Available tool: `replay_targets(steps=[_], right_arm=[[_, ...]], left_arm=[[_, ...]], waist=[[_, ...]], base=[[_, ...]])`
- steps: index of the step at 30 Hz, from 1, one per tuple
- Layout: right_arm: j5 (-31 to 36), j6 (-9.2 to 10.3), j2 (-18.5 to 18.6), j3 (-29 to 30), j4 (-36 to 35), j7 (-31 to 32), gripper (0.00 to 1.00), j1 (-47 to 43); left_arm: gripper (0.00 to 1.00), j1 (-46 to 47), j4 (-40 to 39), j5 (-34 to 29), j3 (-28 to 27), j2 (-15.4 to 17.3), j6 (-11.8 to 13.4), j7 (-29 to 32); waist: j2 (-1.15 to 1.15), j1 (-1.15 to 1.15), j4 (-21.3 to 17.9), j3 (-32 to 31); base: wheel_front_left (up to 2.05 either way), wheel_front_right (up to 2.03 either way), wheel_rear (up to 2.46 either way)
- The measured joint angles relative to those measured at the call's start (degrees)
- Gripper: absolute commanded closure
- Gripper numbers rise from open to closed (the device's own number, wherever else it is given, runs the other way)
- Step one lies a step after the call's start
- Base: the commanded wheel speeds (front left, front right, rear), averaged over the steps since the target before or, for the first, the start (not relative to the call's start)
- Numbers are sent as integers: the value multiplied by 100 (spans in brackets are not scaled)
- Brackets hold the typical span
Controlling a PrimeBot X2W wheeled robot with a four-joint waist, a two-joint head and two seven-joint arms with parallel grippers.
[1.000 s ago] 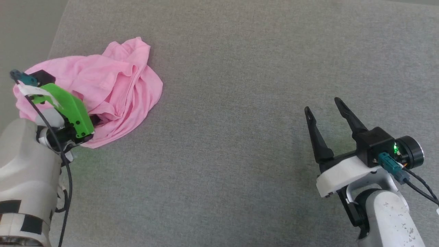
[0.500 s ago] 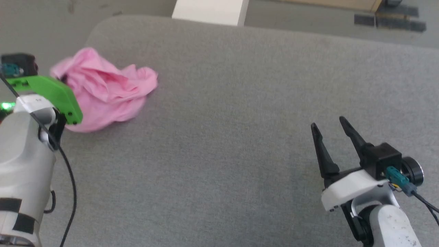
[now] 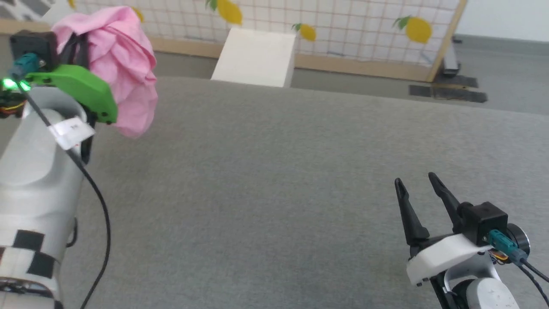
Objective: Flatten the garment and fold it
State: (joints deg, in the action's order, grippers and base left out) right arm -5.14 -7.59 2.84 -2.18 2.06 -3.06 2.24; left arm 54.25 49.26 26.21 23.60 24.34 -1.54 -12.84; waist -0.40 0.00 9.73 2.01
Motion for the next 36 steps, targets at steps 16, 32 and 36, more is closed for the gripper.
replay_targets(steps=[16,32,36], right_arm=[[1,0,4,300,-11,31,0,-289],[-160,1,9,392,-91,103,0,-525],[-155,1,8,389,-87,104,0,-520]], left_arm=[[100,-936,-416,135,427,-1244,-148,-147],[0,-3339,-600,203,1415,-1992,-147,13],[0,-3409,-995,118,1483,-2018,-45,-94]], waist=[[0,0,-1611,-326],[0,0,-2352,-140],[0,0,-2178,-120]], base=[[0,0,0],[0,0,0],[0,0,0]])
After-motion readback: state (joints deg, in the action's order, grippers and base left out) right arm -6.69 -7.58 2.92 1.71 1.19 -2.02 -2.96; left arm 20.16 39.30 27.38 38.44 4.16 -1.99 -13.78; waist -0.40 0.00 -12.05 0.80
